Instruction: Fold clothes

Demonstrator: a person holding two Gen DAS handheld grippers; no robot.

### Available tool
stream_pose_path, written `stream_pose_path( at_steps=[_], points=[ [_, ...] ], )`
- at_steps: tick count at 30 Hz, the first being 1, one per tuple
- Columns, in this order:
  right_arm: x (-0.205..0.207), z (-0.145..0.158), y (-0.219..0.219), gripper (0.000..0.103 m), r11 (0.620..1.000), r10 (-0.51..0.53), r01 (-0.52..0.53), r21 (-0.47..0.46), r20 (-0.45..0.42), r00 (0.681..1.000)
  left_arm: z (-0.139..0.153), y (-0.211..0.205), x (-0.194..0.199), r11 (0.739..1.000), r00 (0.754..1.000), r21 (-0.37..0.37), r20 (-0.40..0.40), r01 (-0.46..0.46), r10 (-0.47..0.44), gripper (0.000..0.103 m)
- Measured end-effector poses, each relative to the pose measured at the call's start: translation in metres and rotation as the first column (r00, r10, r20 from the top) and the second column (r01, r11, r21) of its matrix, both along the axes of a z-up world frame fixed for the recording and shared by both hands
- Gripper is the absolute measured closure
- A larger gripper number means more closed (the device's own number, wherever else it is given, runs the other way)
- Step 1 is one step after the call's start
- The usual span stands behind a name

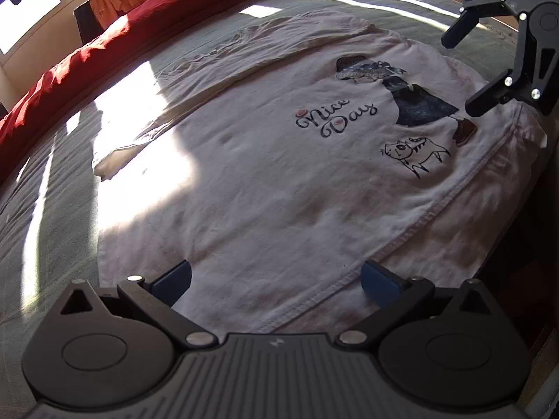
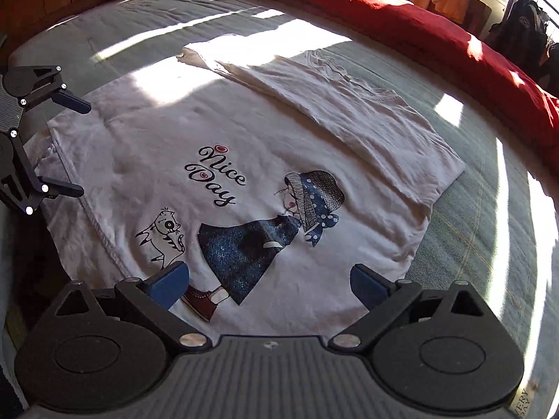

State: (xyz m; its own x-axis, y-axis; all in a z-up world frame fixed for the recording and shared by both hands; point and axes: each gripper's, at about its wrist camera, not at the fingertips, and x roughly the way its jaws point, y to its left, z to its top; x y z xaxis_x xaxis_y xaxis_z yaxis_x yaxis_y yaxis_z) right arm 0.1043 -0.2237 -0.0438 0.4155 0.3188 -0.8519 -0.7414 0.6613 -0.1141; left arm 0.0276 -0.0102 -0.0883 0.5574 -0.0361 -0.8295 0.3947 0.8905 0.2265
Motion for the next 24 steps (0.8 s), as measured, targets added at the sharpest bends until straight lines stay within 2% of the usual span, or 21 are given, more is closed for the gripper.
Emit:
stream_pose_path(
  at_steps=[5,9,10,13,15,17,19,22,24],
  points=[
    [-0.016,-0.035,0.018,0.002,1.000,0.002,-0.002,0.001,-0.058,0.998,-0.004,0.008,-0.011,0.999,0.999,-0.032,-0.031,-0.018,0.017,0.000],
    [-0.014,-0.042,0.012,0.000,0.999,-0.045,0.047,0.026,-0.075,0.996,-0.003,0.013,-0.011,0.999,0.998,-0.037,-0.068,-0.008,0.005,0.001],
    [-0.013,-0.039,0.011,0.000,0.998,-0.051,0.052,0.019,-0.068,0.996,0.002,0.012,-0.010,1.000,0.998,-0.022,-0.064,0.007,-0.008,0.001],
    [-0.010,-0.025,0.007,0.000,0.999,-0.040,0.040,0.002,-0.027,0.999,0.026,0.004,-0.010,0.992,0.993,0.055,0.015,0.118,-0.119,0.001],
    [-0.007,-0.011,0.004,0.000,1.000,-0.011,0.011,-0.017,0.015,1.000,0.044,-0.001,-0.008,0.970,0.975,0.136,0.063,0.203,-0.213,0.001],
    [-0.002,0.004,0.001,0.000,0.997,0.022,-0.014,-0.081,0.096,0.995,0.059,-0.006,-0.007,0.930,0.945,0.241,0.107,0.278,-0.310,0.001],
    [0.001,0.019,-0.001,0.000,0.987,0.067,-0.039,-0.157,0.180,0.981,0.071,-0.011,-0.007,0.871,0.902,0.355,0.138,0.340,-0.409,0.001],
    [-0.001,0.037,-0.002,0.000,0.959,0.163,-0.083,-0.270,0.287,0.944,0.066,-0.023,-0.019,0.763,0.821,0.455,0.111,0.459,-0.560,0.001],
    [-0.012,0.040,0.003,0.000,0.935,0.258,-0.159,-0.317,0.300,0.918,0.053,-0.031,-0.031,0.681,0.758,0.491,0.064,0.543,-0.650,0.001]
  ],
)
